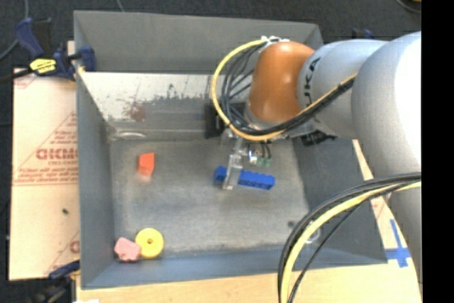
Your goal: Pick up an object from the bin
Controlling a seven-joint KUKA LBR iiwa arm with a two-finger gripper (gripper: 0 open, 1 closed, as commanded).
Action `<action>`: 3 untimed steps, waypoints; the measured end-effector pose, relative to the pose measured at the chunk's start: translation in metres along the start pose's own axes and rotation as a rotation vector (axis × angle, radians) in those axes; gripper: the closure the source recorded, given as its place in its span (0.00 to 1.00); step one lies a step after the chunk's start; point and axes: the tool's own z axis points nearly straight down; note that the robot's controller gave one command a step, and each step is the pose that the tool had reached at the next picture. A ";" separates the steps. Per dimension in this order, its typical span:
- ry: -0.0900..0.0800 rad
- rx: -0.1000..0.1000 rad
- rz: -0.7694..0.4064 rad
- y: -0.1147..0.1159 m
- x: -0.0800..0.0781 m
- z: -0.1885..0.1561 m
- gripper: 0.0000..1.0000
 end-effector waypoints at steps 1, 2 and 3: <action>0.007 0.005 -0.061 -0.006 0.024 -0.001 0.00; -0.002 0.000 0.060 -0.055 0.032 -0.001 1.00; -0.002 0.000 0.061 -0.055 0.032 -0.001 1.00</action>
Offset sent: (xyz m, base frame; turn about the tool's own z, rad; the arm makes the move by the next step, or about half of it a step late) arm -0.0418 -0.0477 -0.0003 0.0626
